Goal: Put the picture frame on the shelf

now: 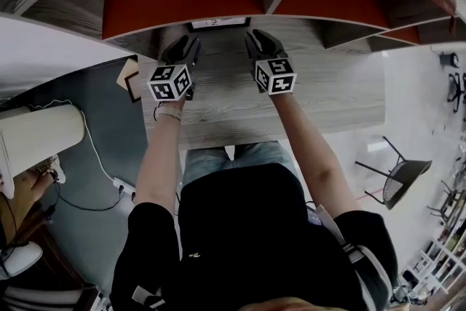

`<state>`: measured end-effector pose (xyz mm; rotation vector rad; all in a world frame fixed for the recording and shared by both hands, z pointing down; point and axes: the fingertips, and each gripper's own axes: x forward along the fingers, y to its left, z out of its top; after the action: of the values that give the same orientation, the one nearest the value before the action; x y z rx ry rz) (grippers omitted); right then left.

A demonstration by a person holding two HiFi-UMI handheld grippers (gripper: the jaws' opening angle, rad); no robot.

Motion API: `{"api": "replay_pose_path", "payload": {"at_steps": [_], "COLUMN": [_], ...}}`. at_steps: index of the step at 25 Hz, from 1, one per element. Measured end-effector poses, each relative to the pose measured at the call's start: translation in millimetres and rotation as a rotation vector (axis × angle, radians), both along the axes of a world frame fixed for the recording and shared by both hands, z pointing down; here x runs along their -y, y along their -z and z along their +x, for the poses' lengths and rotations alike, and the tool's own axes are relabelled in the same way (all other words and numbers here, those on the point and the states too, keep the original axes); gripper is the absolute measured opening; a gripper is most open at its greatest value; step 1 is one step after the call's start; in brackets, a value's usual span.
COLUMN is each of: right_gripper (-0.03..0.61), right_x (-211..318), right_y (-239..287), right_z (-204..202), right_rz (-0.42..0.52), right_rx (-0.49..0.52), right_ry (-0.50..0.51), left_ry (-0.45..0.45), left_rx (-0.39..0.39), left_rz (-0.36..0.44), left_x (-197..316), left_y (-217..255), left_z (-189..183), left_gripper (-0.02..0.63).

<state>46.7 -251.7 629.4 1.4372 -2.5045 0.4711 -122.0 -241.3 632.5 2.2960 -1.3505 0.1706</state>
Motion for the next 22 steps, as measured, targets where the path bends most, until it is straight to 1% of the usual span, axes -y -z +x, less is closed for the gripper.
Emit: {"api": "replay_pose_path", "payload": {"at_steps": [3,7,10,13,16,22], "right_gripper": [0.051,0.022,0.008,0.002,0.001,0.0], "right_x": [-16,-40,-57,-72,-84,-105], "right_y": [16,40,59,77,95,136], "right_z": [-3,-5,-6,-7,-9,-9], "right_rz": [-0.006,-0.007,-0.004,-0.011,-0.016,-0.033], "right_rx": [0.03,0.05,0.036,0.032,0.024,0.08], "right_ry": [0.019,0.049,0.061,0.066,0.08,0.091], "left_ry": [-0.019,-0.044,-0.079,-0.097,-0.105,-0.13], "left_rx": [0.004,0.032,0.062,0.066,0.051,0.001], "left_rz": [-0.003,0.008,0.023,0.034,0.044,0.063], "left_x": [-19,-44,-61,-76,-87,-106], "left_y": [13,34,53,74,98,141], "left_z": [8,15,21,25,25,23], "left_gripper": [0.072,0.012,0.011,0.011,0.01,0.009]}}
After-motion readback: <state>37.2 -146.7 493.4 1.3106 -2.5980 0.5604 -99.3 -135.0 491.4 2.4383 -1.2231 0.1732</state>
